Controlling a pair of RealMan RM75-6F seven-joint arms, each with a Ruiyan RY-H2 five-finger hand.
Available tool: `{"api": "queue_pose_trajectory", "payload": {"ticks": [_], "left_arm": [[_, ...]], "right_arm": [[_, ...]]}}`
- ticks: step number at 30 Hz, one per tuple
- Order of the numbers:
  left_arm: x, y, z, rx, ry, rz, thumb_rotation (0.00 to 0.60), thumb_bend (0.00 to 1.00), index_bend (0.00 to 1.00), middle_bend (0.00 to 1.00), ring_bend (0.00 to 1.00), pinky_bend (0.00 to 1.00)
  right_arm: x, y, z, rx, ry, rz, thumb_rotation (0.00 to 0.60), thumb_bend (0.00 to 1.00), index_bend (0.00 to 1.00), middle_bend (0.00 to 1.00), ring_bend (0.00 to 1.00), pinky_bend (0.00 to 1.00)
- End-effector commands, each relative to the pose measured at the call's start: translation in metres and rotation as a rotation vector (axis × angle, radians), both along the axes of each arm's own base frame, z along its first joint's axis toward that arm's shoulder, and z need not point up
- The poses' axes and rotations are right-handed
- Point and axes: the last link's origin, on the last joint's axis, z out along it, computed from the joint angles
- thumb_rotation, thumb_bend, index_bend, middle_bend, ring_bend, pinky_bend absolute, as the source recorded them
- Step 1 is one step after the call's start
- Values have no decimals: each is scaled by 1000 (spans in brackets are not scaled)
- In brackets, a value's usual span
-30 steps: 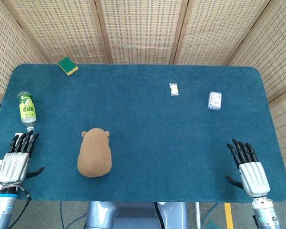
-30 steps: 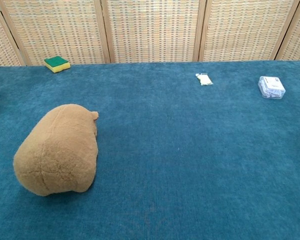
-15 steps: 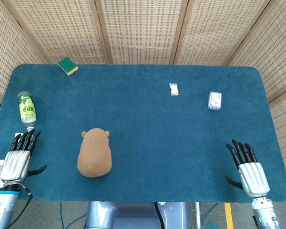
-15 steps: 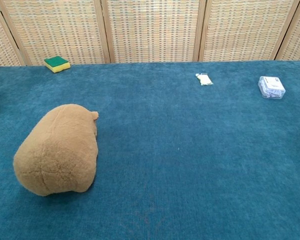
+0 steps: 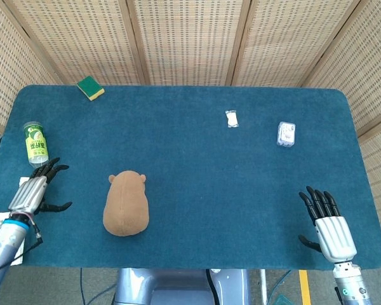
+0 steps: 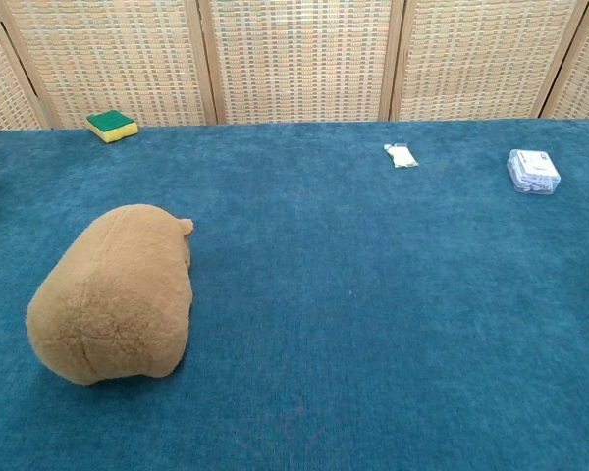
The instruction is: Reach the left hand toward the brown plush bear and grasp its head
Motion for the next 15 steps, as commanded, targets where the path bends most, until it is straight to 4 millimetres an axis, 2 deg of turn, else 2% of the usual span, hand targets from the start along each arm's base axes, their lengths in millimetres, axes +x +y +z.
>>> {"api": "queue_pose_trajectory", "payload": {"ticks": [1,6,15], "left_arm": [[17,28,15,-24,-29,16,600,240,252,0,0,0],[24,48,5,-90,-62,75,600,324,294,0,0,0],[24,74,-25,-191,-92,177,600,334,352,0,0,0]], "right_arm": [[0,-1,-1,2,1,0,600,92,0,0,0,0],[-1,-1,-2,7,1,-2,600,92,0,0,0,0],[-2,-2,-3,7,-1,-6,600,92,0,0,0,0]]}}
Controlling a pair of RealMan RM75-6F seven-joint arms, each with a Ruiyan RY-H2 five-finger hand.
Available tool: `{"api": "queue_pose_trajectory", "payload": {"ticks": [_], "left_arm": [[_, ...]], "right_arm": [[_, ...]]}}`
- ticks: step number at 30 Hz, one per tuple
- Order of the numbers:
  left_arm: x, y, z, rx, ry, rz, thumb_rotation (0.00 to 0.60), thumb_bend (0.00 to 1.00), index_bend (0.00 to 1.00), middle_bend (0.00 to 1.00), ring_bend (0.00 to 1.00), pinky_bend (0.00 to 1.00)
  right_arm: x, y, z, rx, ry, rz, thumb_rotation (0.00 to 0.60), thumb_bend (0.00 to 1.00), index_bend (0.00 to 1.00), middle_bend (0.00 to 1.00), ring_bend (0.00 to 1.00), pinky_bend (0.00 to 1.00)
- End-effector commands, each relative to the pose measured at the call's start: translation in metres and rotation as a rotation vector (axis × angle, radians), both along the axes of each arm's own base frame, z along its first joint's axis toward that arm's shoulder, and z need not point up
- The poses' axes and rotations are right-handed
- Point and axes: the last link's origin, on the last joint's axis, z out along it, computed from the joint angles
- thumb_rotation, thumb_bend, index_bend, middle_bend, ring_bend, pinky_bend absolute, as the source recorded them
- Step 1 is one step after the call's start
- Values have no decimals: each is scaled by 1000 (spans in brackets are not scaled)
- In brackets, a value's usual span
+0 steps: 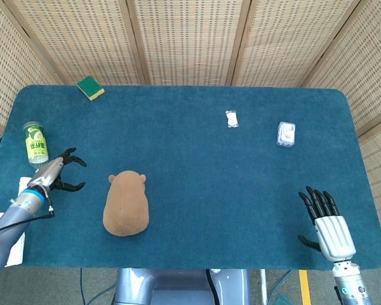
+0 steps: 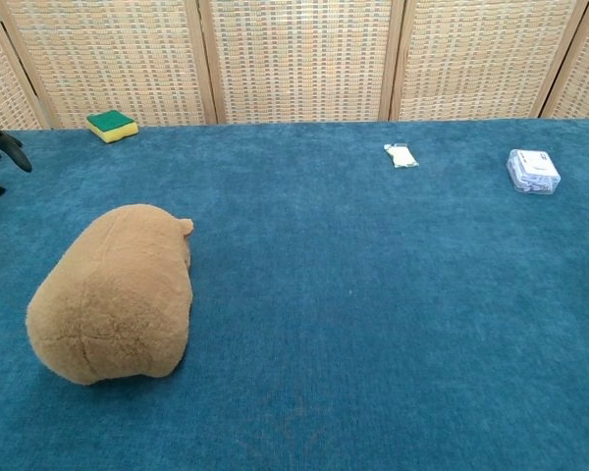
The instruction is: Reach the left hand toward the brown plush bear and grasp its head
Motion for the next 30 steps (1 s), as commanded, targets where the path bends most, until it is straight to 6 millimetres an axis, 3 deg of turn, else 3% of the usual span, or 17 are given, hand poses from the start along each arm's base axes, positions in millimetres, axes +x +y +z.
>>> {"api": "queue_pose_trajectory", "payload": {"ticks": [1,30], "left_arm": [[1,11,-15,-43,7,24,600,334,356,0,0,0],[8,35,-64,-92,-44,106,600,341,412,0,0,0]], "right_arm": [[-1,-1,0,0,0,-1,600,92,0,0,0,0],[-2,-2,-1,2,-6,-5,600,92,0,0,0,0]]}}
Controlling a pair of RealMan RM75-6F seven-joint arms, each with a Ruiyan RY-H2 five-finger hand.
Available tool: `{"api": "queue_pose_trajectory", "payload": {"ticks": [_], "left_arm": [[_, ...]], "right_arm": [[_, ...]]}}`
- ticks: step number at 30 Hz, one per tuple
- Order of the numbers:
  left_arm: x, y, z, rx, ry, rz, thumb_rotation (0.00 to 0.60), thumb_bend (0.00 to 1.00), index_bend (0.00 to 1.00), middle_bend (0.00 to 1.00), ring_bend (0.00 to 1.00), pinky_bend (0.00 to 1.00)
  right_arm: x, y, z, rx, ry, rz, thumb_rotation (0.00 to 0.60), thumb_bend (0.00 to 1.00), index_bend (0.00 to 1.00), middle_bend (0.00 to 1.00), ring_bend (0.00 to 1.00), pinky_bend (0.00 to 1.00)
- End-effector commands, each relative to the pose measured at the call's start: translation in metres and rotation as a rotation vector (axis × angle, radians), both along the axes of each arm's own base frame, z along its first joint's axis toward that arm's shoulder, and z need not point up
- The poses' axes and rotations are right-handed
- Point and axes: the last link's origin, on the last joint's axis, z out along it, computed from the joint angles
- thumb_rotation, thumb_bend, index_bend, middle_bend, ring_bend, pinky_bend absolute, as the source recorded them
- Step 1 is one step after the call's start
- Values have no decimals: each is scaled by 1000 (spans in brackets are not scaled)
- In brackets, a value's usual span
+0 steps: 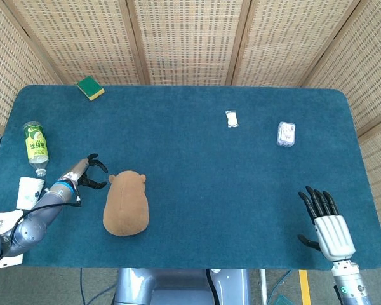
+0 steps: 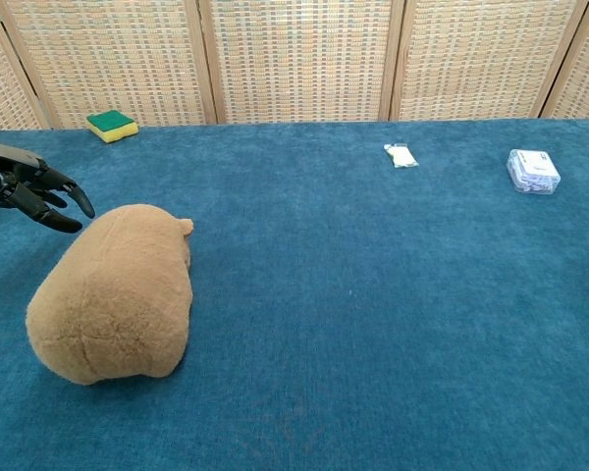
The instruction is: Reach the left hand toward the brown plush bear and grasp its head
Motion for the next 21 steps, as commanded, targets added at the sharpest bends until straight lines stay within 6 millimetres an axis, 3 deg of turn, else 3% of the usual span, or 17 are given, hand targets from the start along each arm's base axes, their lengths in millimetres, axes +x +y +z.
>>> {"api": "queue_pose_trajectory", "payload": {"ticks": [1,21], "left_arm": [[1,1,-2,1,-3,3,600,341,414,0,0,0],[7,1,-11,-9,-23,2,600,341,440,0,0,0]], "right_arm": [[0,0,1,-1,-3,0,600,92,0,0,0,0],[1,0,4,-8,-21,6,600,91,0,0,0,0]]}}
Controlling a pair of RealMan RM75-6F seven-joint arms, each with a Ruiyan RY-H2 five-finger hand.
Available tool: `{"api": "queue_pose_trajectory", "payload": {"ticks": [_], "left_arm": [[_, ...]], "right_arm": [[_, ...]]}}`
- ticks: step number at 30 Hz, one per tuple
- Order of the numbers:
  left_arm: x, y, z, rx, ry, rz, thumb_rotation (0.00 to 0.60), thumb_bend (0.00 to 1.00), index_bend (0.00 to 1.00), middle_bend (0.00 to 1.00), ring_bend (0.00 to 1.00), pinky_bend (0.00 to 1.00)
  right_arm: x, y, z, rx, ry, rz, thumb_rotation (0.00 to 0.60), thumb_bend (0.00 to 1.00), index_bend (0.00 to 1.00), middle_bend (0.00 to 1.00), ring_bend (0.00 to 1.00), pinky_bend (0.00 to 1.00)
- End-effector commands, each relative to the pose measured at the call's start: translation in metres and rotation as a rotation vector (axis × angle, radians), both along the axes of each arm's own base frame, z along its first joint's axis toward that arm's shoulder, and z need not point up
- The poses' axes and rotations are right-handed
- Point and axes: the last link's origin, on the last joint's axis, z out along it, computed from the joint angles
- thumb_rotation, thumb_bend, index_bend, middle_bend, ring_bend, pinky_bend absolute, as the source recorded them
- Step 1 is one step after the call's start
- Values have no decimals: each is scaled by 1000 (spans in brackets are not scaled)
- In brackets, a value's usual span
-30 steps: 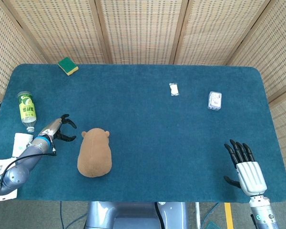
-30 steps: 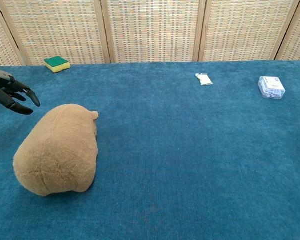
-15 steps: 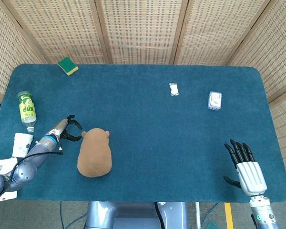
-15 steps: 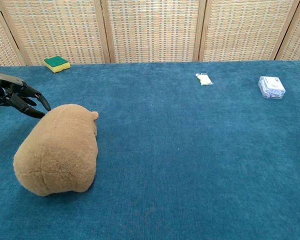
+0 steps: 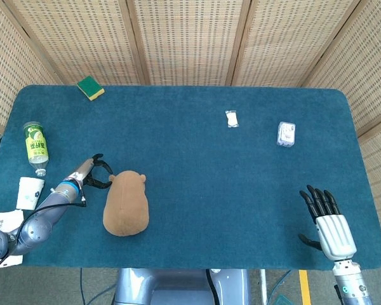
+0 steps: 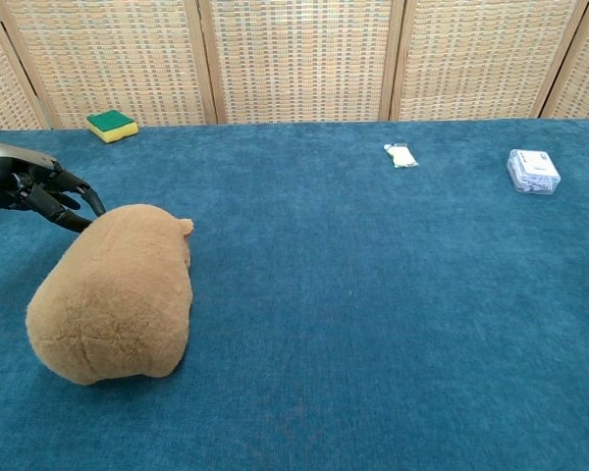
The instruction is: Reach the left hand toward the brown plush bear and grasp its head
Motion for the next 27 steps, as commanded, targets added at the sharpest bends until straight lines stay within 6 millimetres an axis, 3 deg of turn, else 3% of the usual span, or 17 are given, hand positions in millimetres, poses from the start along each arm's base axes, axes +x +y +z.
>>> {"api": "queue_pose_trajectory", "payload": {"ticks": [1,27], "left_arm": [[0,0,-2,-1,3,1,600,341,440,0,0,0],[8,-3,-15,-2,-19,-18,600,439,538,0,0,0]], "right_arm": [[0,0,1,-2,-1,0,600,92,0,0,0,0],[-1,1,0,6,-6,-3,600,91,0,0,0,0]]}}
